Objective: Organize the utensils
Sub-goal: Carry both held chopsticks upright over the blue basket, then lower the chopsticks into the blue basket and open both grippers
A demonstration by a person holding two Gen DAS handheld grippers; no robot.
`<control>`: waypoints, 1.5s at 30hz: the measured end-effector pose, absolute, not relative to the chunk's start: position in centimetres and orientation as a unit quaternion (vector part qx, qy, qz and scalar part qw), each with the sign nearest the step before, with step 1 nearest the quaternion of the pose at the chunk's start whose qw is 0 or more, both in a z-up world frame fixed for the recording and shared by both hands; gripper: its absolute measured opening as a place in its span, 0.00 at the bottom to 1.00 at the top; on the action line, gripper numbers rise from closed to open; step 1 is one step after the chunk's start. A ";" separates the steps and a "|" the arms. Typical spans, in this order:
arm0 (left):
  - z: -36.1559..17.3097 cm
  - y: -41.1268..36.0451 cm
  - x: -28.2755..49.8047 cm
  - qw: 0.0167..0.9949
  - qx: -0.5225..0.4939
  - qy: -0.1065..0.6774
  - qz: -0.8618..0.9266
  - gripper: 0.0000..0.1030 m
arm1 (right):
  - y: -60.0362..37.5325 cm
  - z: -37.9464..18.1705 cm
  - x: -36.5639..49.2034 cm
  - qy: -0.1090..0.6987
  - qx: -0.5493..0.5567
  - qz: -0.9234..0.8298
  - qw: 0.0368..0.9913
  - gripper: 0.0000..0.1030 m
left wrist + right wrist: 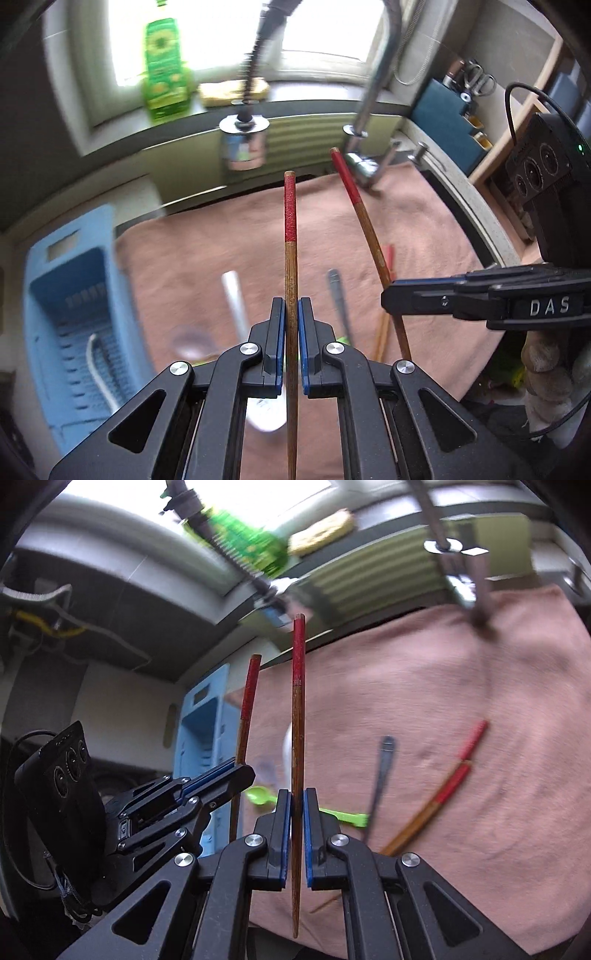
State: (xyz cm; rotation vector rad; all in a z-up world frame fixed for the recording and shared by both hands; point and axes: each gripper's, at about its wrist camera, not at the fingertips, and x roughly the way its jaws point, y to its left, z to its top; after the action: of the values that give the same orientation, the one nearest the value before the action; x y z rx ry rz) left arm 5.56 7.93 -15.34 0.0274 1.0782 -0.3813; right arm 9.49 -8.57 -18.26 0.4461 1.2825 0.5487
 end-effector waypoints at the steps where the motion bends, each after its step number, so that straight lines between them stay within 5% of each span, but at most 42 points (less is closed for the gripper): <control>1: -15.3 9.0 5.2 0.843 0.008 0.510 -0.169 0.06 | -7.2 -18.1 9.6 0.588 0.196 0.259 0.741 0.06; 15: -16.5 23.4 2.2 0.856 -0.097 0.506 -0.045 0.06 | 8.7 -19.6 10.5 0.618 0.142 0.332 0.699 0.06; 35: -21.4 29.6 6.5 0.838 -0.132 0.529 -0.015 0.06 | 17.9 -25.1 12.2 0.650 0.095 0.294 0.694 0.06; 38: -21.7 30.0 6.9 0.836 -0.132 0.532 -0.014 0.07 | 18.2 -25.4 12.5 0.647 0.094 0.281 0.702 0.09; 40: -21.7 30.2 7.0 0.836 -0.127 0.533 -0.007 0.20 | 18.1 -25.3 12.7 0.647 0.097 0.280 0.703 0.13; 45: -21.2 30.4 6.8 0.840 -0.113 0.530 -0.007 0.20 | 17.7 -24.5 12.6 0.635 0.091 0.287 0.712 0.21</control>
State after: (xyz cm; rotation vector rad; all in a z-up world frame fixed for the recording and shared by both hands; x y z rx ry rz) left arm 6.83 30.39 -21.23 -0.2399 1.1203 -0.0158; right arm 12.61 17.74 -24.48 0.2015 1.4070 0.6365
